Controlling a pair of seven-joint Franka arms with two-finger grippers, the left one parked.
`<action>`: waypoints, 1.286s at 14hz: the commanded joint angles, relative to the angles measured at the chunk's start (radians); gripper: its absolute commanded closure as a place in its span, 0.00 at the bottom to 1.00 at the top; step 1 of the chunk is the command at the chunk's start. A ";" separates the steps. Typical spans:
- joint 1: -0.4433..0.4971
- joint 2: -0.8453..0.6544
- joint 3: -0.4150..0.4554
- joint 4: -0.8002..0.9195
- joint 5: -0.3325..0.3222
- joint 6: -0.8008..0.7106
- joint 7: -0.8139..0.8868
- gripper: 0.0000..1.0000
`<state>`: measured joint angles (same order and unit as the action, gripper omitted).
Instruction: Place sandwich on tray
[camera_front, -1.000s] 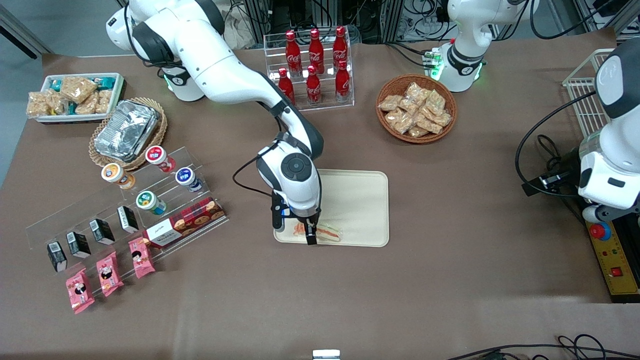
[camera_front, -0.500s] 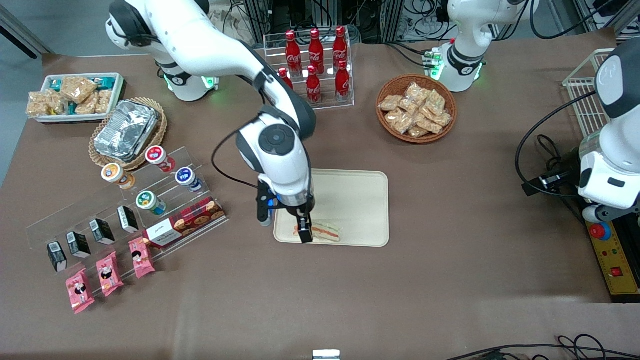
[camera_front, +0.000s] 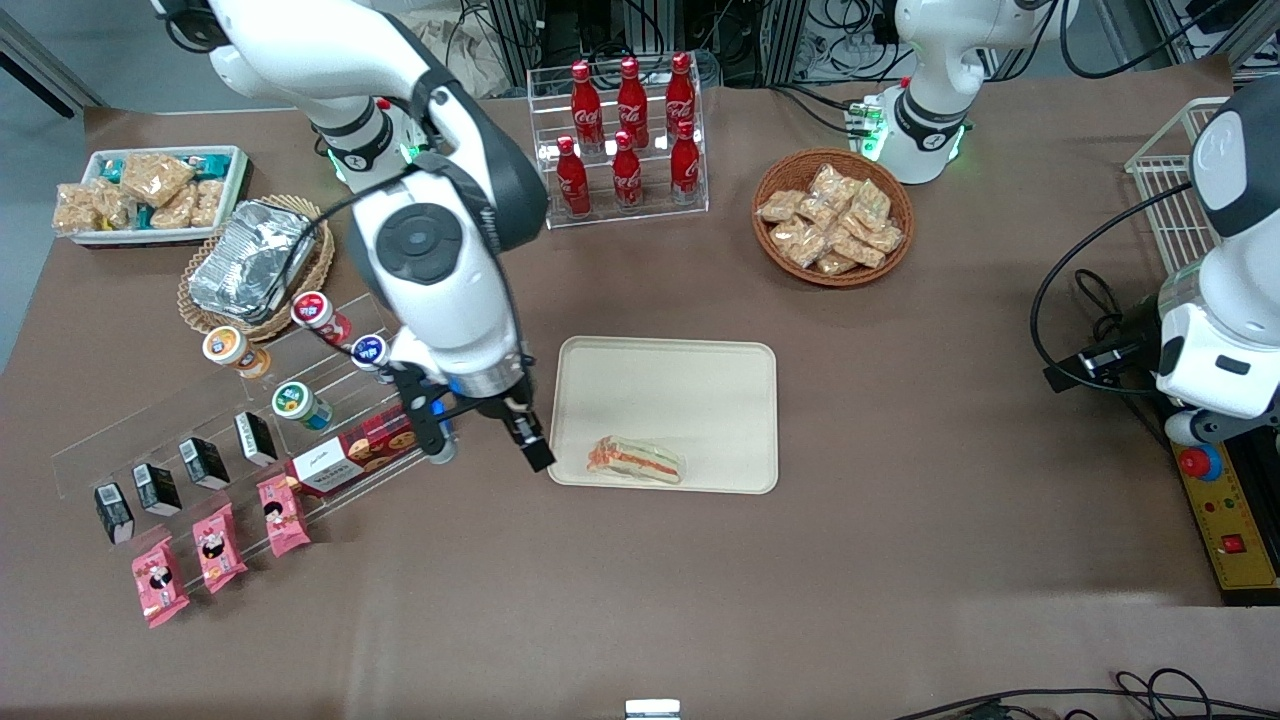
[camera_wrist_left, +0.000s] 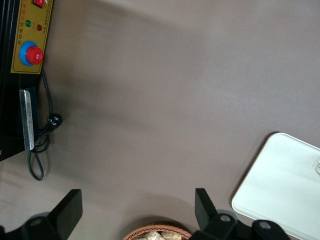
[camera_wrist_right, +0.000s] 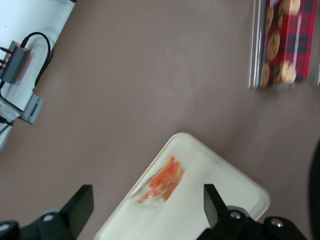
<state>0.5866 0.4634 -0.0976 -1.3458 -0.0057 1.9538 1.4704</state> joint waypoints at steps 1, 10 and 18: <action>-0.076 -0.074 0.019 -0.047 -0.020 -0.085 -0.278 0.02; -0.348 -0.301 0.019 -0.231 -0.034 -0.161 -1.080 0.03; -0.516 -0.557 0.015 -0.438 -0.033 -0.217 -1.449 0.02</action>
<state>0.1145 -0.0499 -0.0952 -1.7374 -0.0219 1.7529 0.0991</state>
